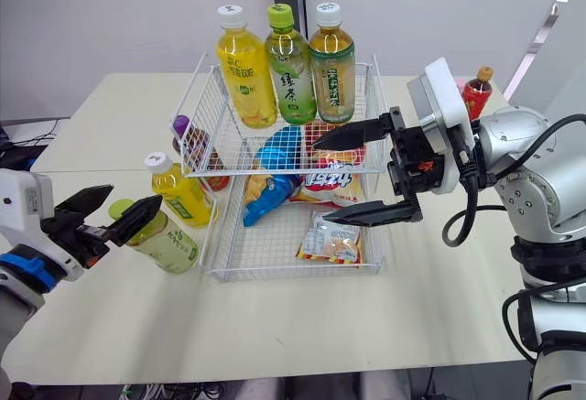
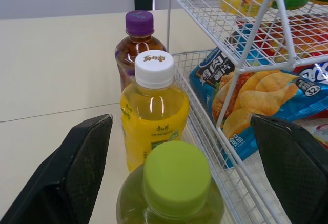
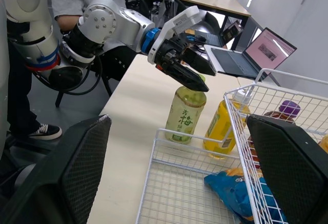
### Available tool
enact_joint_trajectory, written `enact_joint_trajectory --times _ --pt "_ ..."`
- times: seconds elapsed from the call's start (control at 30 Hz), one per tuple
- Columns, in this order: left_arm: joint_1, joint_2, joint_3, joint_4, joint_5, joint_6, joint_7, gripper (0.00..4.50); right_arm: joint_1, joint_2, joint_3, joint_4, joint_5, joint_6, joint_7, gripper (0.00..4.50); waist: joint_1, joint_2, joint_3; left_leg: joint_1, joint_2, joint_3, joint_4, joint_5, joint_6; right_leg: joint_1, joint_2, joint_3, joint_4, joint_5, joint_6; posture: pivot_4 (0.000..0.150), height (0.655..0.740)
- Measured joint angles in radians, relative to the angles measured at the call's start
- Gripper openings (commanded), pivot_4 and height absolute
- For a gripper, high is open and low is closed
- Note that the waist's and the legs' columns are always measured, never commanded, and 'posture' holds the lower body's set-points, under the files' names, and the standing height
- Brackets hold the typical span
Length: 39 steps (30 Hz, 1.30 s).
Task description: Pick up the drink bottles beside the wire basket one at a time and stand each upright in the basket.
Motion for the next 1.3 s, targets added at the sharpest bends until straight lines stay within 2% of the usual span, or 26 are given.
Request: enact_joint_trajectory --times 0.07,0.33,0.53,0.73,0.83,0.93,1.1,1.2,1.3 --pt "0.018 0.0 -0.01 0.004 -0.003 -0.002 0.017 3.83 0.002 -0.003 -0.001 -0.003 0.0 0.002 -0.002 4.5 0.0 0.0 0.0 0.0 0.0 0.0 0.0 0.0 0.0 0.0 0.0 0.0 0.0 0.0 0.0 0.15 0.7308" --pt "0.061 0.013 -0.044 0.038 -0.017 -0.058 0.044 1.37 0.002 -0.003 -0.001 -0.009 0.0 0.01 -0.017 4.5 0.001 0.0 0.0 0.0 0.0 0.0 0.0 0.0 0.0 0.0 0.0 0.0 -0.001 0.0 0.0 0.15 0.7308" --pt "0.112 0.036 -0.062 0.052 -0.025 -0.14 0.036 1.35 0.002 -0.003 -0.002 -0.009 0.0 0.019 -0.026 4.5 0.001 0.0 0.0 0.0 0.0 0.0 -0.001 0.0 0.0 0.0 0.0 0.0 -0.001 0.0 0.0 0.15 0.7308" --pt "0.164 0.139 -0.017 0.126 -0.082 -0.191 -0.057 1.35 0.002 -0.006 -0.005 -0.01 0.0 0.019 -0.038 4.5 0.0 0.001 0.0 0.0 0.001 0.0 -0.002 0.0 0.0 -0.001 0.0 0.0 -0.002 0.0 -0.001 0.15 0.7308" --pt "0.164 0.231 0.041 0.175 -0.12 -0.193 -0.116 1.35 0.001 -0.013 -0.007 -0.006 0.0 0.018 -0.038 4.5 0.0 0.0 0.0 0.0 0.002 0.0 -0.003 0.0 0.0 0.0 0.0 0.0 -0.004 0.0 -0.001 0.15 0.7308" --pt "0.114 0.374 0.116 0.27 -0.211 -0.152 -0.186 1.35 -0.005 -0.023 -0.014 0.011 -0.001 0.018 -0.038 4.5 0.0 0.0 0.001 -0.001 0.002 0.0 -0.003 0.0 0.0 -0.001 0.0 -0.002 -0.007 0.0 -0.001 0.15 0.7308" --pt "-0.074 0.626 0.201 0.472 -0.355 -0.052 -0.25 1.35 -0.021 -0.051 -0.036 0.025 -0.001 0.02 -0.04 4.5 -0.001 0.0 0.001 -0.001 0.002 0.002 -0.006 0.0 0.0 0.0 0.001 -0.002 -0.012 0.001 0.0 0.15 0.7308" --pt "-0.142 0.729 0.193 0.581 -0.381 -0.036 -0.293 1.35 -0.022 -0.071 -0.047 0.024 0.0 0.034 -0.051 4.5 -0.003 0.0 0.001 -0.001 0.002 0.008 -0.011 0.0 0.0 -0.001 0.001 0.0 -0.015 0.001 0.001 0.15 0.7308" --pt "-0.263 0.838 0.1 0.723 -0.39 -0.045 -0.322 1.35 -0.022 -0.093 -0.071 0.024 0.001 0.051 -0.067 4.5 -0.003 0.0 0.001 -0.001 0.002 0.01 -0.013 0.0 0.0 -0.002 0.001 -0.001 -0.015 0.001 0.001 0.15 0.7308"
